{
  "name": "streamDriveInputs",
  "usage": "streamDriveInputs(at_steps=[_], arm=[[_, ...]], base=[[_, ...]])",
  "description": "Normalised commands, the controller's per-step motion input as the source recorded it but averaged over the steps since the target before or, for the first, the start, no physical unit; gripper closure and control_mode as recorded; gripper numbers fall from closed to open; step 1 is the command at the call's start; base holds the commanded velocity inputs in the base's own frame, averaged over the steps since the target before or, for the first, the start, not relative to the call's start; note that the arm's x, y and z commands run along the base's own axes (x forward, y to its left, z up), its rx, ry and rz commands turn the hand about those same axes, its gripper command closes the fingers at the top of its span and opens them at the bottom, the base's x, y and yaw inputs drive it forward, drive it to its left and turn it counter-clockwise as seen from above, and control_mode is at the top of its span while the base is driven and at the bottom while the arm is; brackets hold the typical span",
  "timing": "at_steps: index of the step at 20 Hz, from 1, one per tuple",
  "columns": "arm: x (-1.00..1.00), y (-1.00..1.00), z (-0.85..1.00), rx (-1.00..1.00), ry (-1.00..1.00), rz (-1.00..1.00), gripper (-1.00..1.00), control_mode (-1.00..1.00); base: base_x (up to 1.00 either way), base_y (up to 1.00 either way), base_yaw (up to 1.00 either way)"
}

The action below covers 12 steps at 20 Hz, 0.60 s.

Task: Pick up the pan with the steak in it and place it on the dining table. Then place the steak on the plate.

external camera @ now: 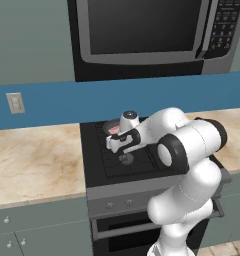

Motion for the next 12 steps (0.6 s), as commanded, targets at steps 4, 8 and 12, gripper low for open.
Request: streamDriveInputs(at_steps=[4, 8, 12], arm=[[0.03, 0.0, -0.03, 0.0, 0.0, 0.0, -1.0, -1.0], [0.14, 0.0, -0.19, 0.0, 0.0, 0.0, -1.0, -1.0], [0.18, 0.0, -0.23, 0.0, 0.0, 0.0, -1.0, -1.0]], base=[[0.0, 0.0, 0.0], [0.0, 0.0, 0.0], [0.0, 0.0, 0.0]])
